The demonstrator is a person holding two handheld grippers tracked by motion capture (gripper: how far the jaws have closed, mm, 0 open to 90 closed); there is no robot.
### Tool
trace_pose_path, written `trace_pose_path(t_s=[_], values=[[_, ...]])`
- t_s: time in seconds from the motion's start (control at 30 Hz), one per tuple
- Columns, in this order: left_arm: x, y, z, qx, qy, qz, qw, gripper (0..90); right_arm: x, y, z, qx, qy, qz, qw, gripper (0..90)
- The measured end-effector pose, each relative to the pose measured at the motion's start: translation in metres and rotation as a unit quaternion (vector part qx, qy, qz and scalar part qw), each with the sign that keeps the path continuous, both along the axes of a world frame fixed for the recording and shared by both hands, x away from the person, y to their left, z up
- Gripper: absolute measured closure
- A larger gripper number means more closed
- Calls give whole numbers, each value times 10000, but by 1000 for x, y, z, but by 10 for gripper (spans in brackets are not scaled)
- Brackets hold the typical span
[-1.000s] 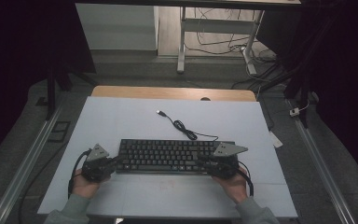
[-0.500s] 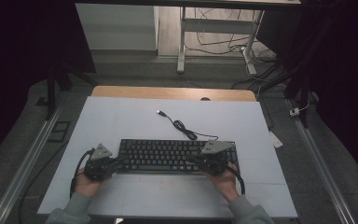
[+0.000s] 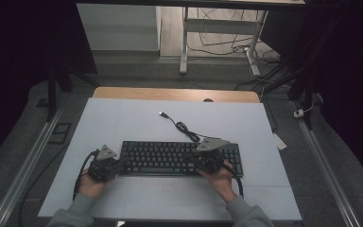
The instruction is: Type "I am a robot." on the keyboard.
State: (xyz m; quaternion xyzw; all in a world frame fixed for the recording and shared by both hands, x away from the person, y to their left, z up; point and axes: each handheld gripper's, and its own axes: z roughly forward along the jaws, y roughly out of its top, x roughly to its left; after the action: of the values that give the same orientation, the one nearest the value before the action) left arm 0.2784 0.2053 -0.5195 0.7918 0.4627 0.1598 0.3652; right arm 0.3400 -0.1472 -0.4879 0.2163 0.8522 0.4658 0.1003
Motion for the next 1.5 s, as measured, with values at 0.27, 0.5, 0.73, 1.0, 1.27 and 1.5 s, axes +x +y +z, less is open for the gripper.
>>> trace_pose_path(t_s=[0.27, 0.5, 0.73, 1.0, 1.27, 1.5], values=[[4, 0, -4, 63, 49, 34, 10000, 884, 8, 11, -3, -12, 40, -12, 10000, 894], [6, 0, -7, 103, 96, 59, 9999, 884, 12, 16, -5, -29, 74, -54, 10000, 894], [8, -1, -9, 119, 115, 54, 9998, 883, 14, 19, -7, -23, 78, -36, 10000, 894], [8, -1, -9, 122, 115, 54, 9998, 883, 15, 22, -8, -53, 76, -49, 9999, 894], [8, -1, -9, 132, 120, 48, 9998, 883, 19, 33, -11, -133, 97, -25, 9999, 894], [8, -1, -10, 130, 122, 42, 9998, 884, 27, 46, -17, -318, 190, -56, 9993, 894]])
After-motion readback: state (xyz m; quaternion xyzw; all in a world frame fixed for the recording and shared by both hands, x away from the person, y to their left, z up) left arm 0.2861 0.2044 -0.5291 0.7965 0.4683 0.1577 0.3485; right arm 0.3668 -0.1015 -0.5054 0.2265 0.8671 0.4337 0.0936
